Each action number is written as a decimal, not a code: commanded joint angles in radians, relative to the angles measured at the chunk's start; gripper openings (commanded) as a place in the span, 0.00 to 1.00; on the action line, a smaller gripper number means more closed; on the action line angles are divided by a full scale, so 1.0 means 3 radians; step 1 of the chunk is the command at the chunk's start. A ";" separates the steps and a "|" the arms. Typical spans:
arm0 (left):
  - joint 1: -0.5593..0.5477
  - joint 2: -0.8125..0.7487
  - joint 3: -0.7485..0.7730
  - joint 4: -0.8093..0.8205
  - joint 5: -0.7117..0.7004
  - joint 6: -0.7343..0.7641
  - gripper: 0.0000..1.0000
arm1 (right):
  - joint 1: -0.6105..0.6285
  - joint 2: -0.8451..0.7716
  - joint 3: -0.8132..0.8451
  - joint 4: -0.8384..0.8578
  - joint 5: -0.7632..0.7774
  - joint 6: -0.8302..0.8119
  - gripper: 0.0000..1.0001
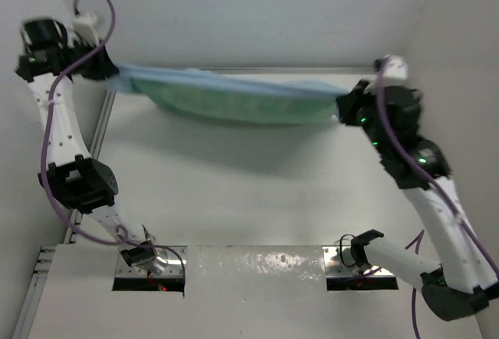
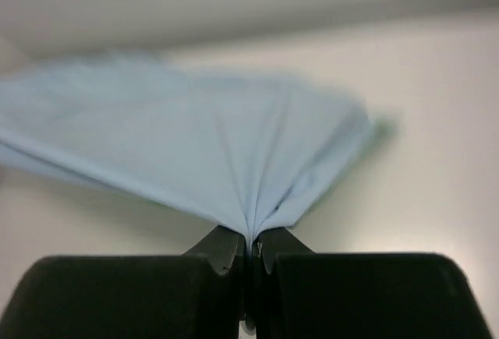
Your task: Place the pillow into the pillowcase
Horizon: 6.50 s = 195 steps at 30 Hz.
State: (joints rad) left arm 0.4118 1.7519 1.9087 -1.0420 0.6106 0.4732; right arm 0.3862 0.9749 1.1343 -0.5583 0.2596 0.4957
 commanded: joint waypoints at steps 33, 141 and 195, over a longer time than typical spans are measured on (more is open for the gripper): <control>-0.0662 0.2357 0.2514 0.0870 -0.3568 -0.0641 1.00 | -0.1824 0.4833 0.5515 -0.1215 0.0460 0.0233 0.99; -0.1122 0.1948 0.0096 0.2107 -0.1779 0.1435 0.24 | -0.0618 0.2211 -0.0800 0.0675 -0.0651 -0.0292 0.99; -0.0089 -0.0368 -0.1832 0.1147 -0.2097 -0.1286 1.00 | -0.2402 0.0795 -0.0463 0.0113 0.0736 0.0173 0.99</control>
State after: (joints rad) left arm 0.3859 1.7298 1.3777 -0.7769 -0.0372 0.1509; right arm -0.3332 1.1957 0.9783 -0.5438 0.4576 0.5289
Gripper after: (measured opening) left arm 0.996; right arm 0.986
